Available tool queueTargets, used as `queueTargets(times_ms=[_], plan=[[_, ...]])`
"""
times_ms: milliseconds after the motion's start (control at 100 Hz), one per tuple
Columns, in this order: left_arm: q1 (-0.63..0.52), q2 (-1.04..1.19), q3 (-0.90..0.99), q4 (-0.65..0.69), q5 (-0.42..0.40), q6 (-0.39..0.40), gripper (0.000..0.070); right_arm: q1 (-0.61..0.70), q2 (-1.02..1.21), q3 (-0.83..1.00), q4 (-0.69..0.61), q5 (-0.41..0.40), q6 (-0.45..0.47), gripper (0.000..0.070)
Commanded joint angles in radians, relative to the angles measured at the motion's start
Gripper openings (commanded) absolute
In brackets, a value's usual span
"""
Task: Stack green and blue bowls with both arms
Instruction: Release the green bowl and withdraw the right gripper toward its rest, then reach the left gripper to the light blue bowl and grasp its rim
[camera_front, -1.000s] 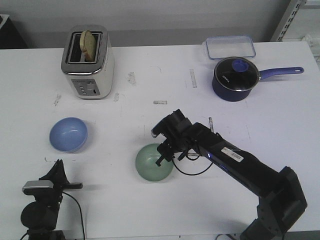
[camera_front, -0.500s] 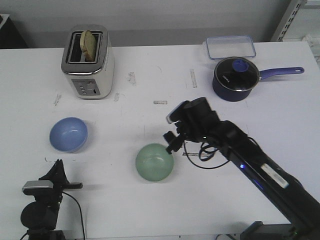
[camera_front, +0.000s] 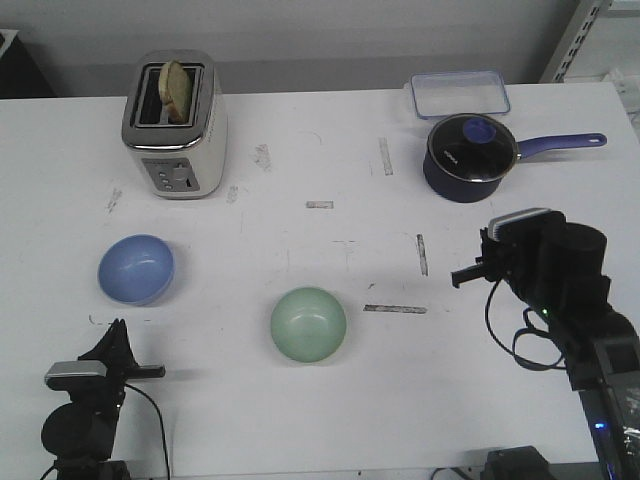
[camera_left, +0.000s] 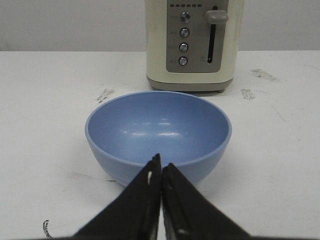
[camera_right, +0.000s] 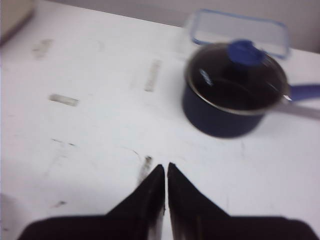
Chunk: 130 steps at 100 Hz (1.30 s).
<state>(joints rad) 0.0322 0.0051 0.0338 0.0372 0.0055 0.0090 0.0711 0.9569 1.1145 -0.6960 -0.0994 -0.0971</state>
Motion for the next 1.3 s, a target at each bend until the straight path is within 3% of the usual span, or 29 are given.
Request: queueTargets(times_ms=[0,100,360,460,560,690,890,1020,1200,1290], plan=[[0.0,-0.002,-0.02,0.008,0.002,-0.002,0.0003,-0.011,-0.043,-0.077,0.043,0.003,0.028,0.0],[0.0,-0.002,-0.02,0.006,0.002,-0.002,0.0003,-0.019,-0.129,-0.211,0.121,0.013,0.036,0.0],[0.0,-0.001,-0.02,-0.036,0.002,-0.004,0.0002,-0.018,-0.28,-0.432,0.228,0.174,0.073,0.0],[0.0,-0.001,-0.02,-0.025,0.002,-0.062,0.0002,-0.018,-0.306,-0.455,0.239,0.221,0.075,0.0],[0.0,-0.002,-0.015,0.04,0.002,-0.143,0.0001,-0.018,-0.311,-0.459,0.264,0.222,0.074,0.0],[0.0,0.001,0.033,0.175,-0.001,-0.157,0.0002,-0.018,-0.308,-0.459,0.313,0.217,0.075,0.0],[0.0,0.126,0.307,0.099,-0.011,-0.111,0.0002,-0.018,-0.308,-0.459,0.36,0.197,0.074,0.0],[0.0,0.341,0.576,-0.02,-0.026,-0.026,0.0002,-0.018,-0.307,-0.459,0.359,0.197,0.074,0.0],[0.001,0.649,0.873,-0.164,-0.033,-0.014,0.0003,-0.018,-0.307,-0.459,0.359,0.197,0.074,0.0],[0.006,0.786,0.985,-0.246,-0.033,0.033,0.0003,-0.018,-0.307,-0.459,0.36,0.197,0.074,0.0]])
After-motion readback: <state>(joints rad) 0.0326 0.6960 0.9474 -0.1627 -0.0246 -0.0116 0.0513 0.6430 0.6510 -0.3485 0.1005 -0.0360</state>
